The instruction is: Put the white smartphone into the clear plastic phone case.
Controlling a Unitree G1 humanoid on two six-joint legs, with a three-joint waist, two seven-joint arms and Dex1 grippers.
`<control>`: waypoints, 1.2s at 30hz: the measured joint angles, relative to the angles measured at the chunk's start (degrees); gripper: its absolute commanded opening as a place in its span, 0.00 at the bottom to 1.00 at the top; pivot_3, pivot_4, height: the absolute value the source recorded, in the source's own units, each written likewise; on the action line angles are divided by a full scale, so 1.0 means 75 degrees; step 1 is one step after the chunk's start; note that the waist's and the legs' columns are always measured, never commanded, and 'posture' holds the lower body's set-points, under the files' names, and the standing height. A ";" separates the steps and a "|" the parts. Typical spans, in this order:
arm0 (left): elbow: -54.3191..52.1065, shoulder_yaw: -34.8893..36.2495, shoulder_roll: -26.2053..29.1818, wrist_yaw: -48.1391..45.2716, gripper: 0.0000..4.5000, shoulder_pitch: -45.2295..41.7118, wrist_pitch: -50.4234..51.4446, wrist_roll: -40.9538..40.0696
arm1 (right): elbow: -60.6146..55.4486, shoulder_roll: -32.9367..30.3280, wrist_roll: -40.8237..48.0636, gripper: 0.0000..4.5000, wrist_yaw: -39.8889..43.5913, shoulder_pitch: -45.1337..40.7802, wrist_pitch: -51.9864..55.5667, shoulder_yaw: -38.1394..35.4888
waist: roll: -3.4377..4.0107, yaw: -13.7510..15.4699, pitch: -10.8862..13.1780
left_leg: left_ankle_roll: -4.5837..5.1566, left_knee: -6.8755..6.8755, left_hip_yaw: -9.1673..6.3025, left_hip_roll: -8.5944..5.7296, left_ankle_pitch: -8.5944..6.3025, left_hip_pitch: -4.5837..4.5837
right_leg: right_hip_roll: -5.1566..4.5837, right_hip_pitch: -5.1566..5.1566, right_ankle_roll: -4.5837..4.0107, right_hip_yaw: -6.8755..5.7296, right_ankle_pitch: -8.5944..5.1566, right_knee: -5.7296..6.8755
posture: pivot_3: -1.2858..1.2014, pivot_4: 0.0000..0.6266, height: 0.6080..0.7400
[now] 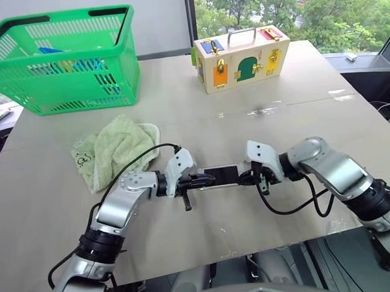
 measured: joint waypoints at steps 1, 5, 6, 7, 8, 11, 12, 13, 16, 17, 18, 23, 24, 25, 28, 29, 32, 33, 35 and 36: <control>-0.0012 -0.0007 -0.0002 0.0004 0.00 0.0002 0.0004 0.0003 | 0.0107 0.0031 -0.0025 0.01 0.0001 -0.0033 0.0001 0.0008 | -0.0001 0.0001 -0.0001 | -0.0001 0.0000 0.0000 0.0000 -0.0001 0.0000 | 0.0000 0.0000 -0.0001 0.0000 -0.0001 0.0000 | 0.52 0.24 1.00; -0.0067 -0.0020 -0.0002 0.0037 0.00 0.0054 0.0007 0.0008 | 0.0365 0.0093 -0.0104 0.01 0.0010 -0.0112 -0.0012 0.0008 | 0.0000 0.0010 -0.0032 | 0.0000 -0.0003 -0.0001 -0.0001 0.0000 0.0001 | 0.0000 0.0001 0.0004 -0.0001 0.0003 -0.0004 | 0.52 0.24 1.00; -0.0080 -0.0020 -0.0002 0.0060 0.00 0.0080 0.0004 0.0007 | 0.0400 0.0101 -0.0118 0.01 0.0024 -0.0114 -0.0022 0.0008 | 0.0002 0.0013 -0.0041 | 0.0000 -0.0004 -0.0002 -0.0001 0.0000 0.0001 | 0.0000 0.0001 0.0004 -0.0002 0.0003 -0.0005 | 0.52 0.24 1.00; -0.0088 -0.0020 -0.0002 0.0074 0.00 0.0097 0.0002 0.0008 | 0.0428 0.0111 -0.0135 0.01 0.0047 -0.0113 -0.0042 0.0010 | 0.0003 0.0014 -0.0048 | -0.0001 -0.0005 -0.0002 -0.0001 -0.0001 0.0001 | 0.0000 0.0002 0.0004 -0.0002 0.0003 -0.0007 | 0.52 0.24 1.00; -0.0088 -0.0020 -0.0002 0.0077 0.00 0.0104 0.0003 0.0009 | 0.0469 0.0117 -0.0155 0.01 0.0075 -0.0113 -0.0088 0.0011 | 0.0004 0.0015 -0.0056 | -0.0004 -0.0006 -0.0003 -0.0001 -0.0003 0.0003 | 0.0000 0.0005 0.0003 -0.0002 0.0002 -0.0007 | 0.52 0.24 1.00; -0.0144 -0.0022 -0.0002 0.0135 0.00 0.0182 0.0006 0.0010 | 0.0546 0.0178 -0.0257 0.01 0.0170 -0.0107 -0.0151 0.0053 | 0.0001 0.0013 -0.0094 | -0.0009 -0.0014 -0.0003 0.0000 -0.0006 0.0010 | -0.0001 0.0010 -0.0006 -0.0002 -0.0005 -0.0011 | 0.52 0.24 1.00; -0.0145 -0.0027 -0.0002 0.0136 0.00 0.0186 0.0011 0.0013 | 0.0572 0.0195 -0.0284 0.01 0.0181 -0.0106 -0.0161 0.0056 | -0.0001 0.0014 -0.0107 | -0.0010 -0.0017 -0.0003 0.0000 -0.0006 0.0012 | -0.0001 0.0011 -0.0006 -0.0002 -0.0005 -0.0013 | 0.52 0.24 1.00; -0.0145 -0.0032 -0.0001 0.0140 0.00 0.0197 0.0017 0.0016 | 0.0600 0.0227 -0.0338 0.01 0.0196 -0.0106 -0.0175 0.0065 | 0.0000 0.0013 -0.0123 | -0.0010 -0.0020 -0.0003 0.0000 -0.0006 0.0014 | -0.0001 0.0013 -0.0007 -0.0002 -0.0006 -0.0014 | 0.52 0.24 1.00; -0.0145 -0.0047 0.0001 0.0144 0.00 0.0230 0.0054 0.0028 | 0.0714 0.0379 -0.0505 0.01 0.0226 -0.0100 -0.0285 0.0117 | -0.0006 0.0006 -0.0172 | -0.0012 -0.0031 -0.0003 0.0001 -0.0007 0.0028 | 0.0000 0.0022 -0.0010 -0.0001 -0.0008 -0.0017 | 0.52 0.24 1.00; -0.0145 -0.0062 0.0001 0.0143 0.00 0.0238 0.0080 0.0030 | 0.0759 0.0444 -0.0611 0.01 0.0233 -0.0104 -0.0345 0.0150 | -0.0004 0.0004 -0.0190 | -0.0013 -0.0034 -0.0004 0.0002 -0.0008 0.0033 | 0.0001 0.0026 -0.0011 -0.0001 -0.0010 -0.0019 | 0.52 0.24 1.00; -0.0145 -0.0086 0.0001 0.0142 0.00 0.0238 0.0099 0.0031 | 0.0784 0.0467 -0.0672 0.01 0.0234 -0.0105 -0.0406 0.0180 | -0.0001 0.0003 -0.0208 | -0.0014 -0.0035 -0.0004 0.0003 -0.0008 0.0036 | 0.0001 0.0030 -0.0011 -0.0001 -0.0011 -0.0021 | 0.52 0.24 1.00; -0.0149 -0.0113 0.0013 0.0145 0.00 0.0313 0.0141 0.0035 | 0.0918 0.0537 -0.1033 0.01 0.0373 -0.0180 -0.0617 0.0362 | 0.0013 -0.0002 -0.0275 | -0.0015 -0.0042 -0.0008 0.0006 -0.0010 0.0046 | 0.0002 0.0040 -0.0010 -0.0003 -0.0015 -0.0027 | 0.52 0.24 1.00; -0.0152 -0.0113 0.0013 0.0145 0.00 0.0323 0.0141 0.0035 | 0.0921 0.0540 -0.1067 0.01 0.0392 -0.0181 -0.0621 0.0368 | 0.0014 -0.0002 -0.0278 | -0.0015 -0.0042 -0.0009 0.0006 -0.0010 0.0046 | 0.0002 0.0042 -0.0010 -0.0004 -0.0016 -0.0028 | 0.52 0.24 1.00; -0.0154 -0.0113 0.0012 0.0147 0.00 0.0332 0.0140 0.0035 | 0.0923 0.0543 -0.1136 0.01 0.0439 -0.0182 -0.0638 0.0372 | 0.0011 0.0000 -0.0282 | -0.0015 -0.0042 -0.0012 0.0006 -0.0010 0.0047 | 0.0002 0.0045 -0.0010 -0.0005 -0.0016 -0.0031 | 0.52 0.24 1.00; -0.0155 -0.0113 0.0013 0.0151 0.00 0.0346 0.0128 0.0046 | 0.0925 0.0542 -0.1310 0.01 0.0555 -0.0182 -0.0732 0.0381 | 0.0014 0.0004 -0.0284 | -0.0016 -0.0042 -0.0029 0.0006 -0.0011 0.0054 | 0.0002 0.0068 -0.0010 -0.0020 -0.0016 -0.0056 | 0.52 0.24 1.00; -0.0155 -0.0113 0.0013 0.0152 0.00 0.0347 0.0123 0.0051 | 0.0924 0.0541 -0.1320 0.01 0.0568 -0.0182 -0.0740 0.0381 | 0.0014 0.0005 -0.0284 | -0.0016 -0.0043 -0.0031 0.0006 -0.0011 0.0054 | 0.0001 0.0069 -0.0010 -0.0022 -0.0016 -0.0058 | 0.52 0.24 1.00; -0.0155 -0.0113 0.0011 0.0156 0.00 0.0374 0.0051 0.0092 | 0.0875 0.0515 -0.1324 0.01 0.0612 -0.0150 -0.0749 0.0356 | 0.0017 0.0011 -0.0285 | -0.0016 -0.0052 -0.0036 0.0006 -0.0011 0.0052 | 0.0000 0.0069 -0.0010 -0.0029 -0.0016 -0.0069 | 0.52 0.24 1.00; -0.0155 -0.0114 0.0010 0.0156 0.00 0.0387 0.0023 0.0103 | 0.0857 0.0515 -0.1310 0.01 0.0612 -0.0123 -0.0750 0.0326 | 0.0019 0.0014 -0.0286 | -0.0016 -0.0058 -0.0043 0.0006 -0.0011 0.0049 | 0.0000 0.0069 -0.0010 -0.0037 -0.0016 -0.0080 | 0.52 0.24 1.00; -0.0152 -0.0117 -0.0002 0.0156 0.00 0.0384 -0.0022 0.0137 | 0.0760 0.0483 -0.1245 0.01 0.0607 0.0005 -0.0733 0.0186 | 0.0022 0.0024 -0.0284 | -0.0016 -0.0060 -0.0054 0.0006 -0.0011 0.0042 | -0.0001 0.0069 -0.0010 -0.0049 -0.0016 -0.0089 | 0.52 0.24 1.00; -0.0150 -0.0117 -0.0005 0.0155 0.00 0.0386 -0.0043 0.0144 | 0.0667 0.0423 -0.1215 0.01 0.0612 0.0065 -0.0712 0.0134 | 0.0025 0.0035 -0.0282 | -0.0016 -0.0060 -0.0057 0.0005 -0.0011 0.0038 | -0.0002 0.0069 -0.0010 -0.0054 -0.0016 -0.0094 | 0.52 0.24 1.00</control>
